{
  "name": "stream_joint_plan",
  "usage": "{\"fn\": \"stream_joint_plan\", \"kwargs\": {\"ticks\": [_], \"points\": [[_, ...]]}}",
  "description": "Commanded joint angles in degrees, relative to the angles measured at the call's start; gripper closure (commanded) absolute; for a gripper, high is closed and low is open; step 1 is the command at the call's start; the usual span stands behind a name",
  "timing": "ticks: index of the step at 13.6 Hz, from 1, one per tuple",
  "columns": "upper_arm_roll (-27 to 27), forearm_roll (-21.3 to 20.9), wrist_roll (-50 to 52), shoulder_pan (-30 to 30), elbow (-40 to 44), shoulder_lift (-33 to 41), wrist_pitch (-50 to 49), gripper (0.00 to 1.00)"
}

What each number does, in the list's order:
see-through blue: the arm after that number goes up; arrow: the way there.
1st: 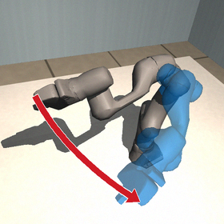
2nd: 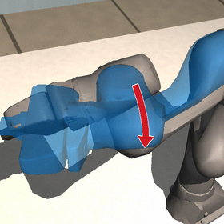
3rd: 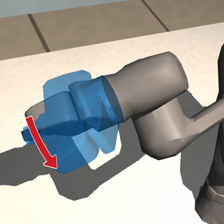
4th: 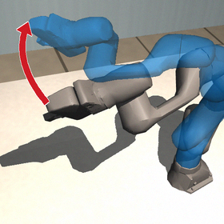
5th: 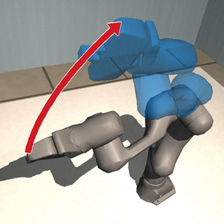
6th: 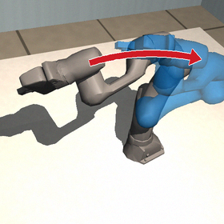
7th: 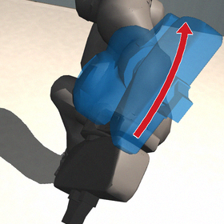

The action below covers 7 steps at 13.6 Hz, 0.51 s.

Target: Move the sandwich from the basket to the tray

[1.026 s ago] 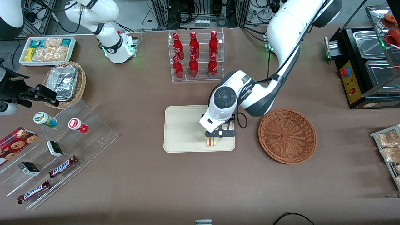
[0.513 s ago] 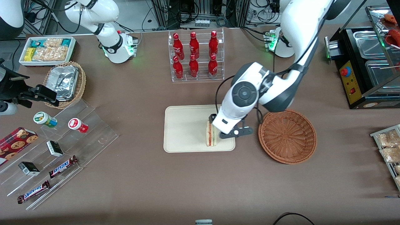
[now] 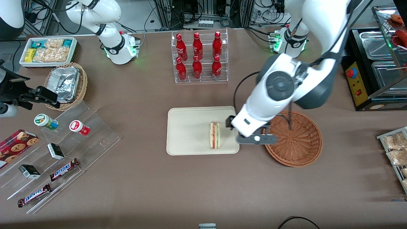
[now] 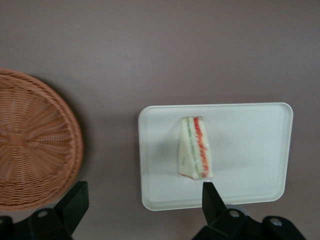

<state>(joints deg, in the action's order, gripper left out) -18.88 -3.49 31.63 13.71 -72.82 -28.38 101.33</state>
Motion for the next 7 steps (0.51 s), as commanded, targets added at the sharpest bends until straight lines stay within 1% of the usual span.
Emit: {"fn": "stream_joint_plan", "kwargs": {"ticks": [1, 3, 7], "points": [[0.16, -0.99, -2.0, -3.33, -0.74, 2.19, -2.97, 0.0], [0.42, -1.25, -4.29, -6.83, -0.66, 3.16, -6.12, 0.0], [0.42, -1.43, -4.56, -12.2, -1.27, 6.05, -8.42, 0.0]]}}
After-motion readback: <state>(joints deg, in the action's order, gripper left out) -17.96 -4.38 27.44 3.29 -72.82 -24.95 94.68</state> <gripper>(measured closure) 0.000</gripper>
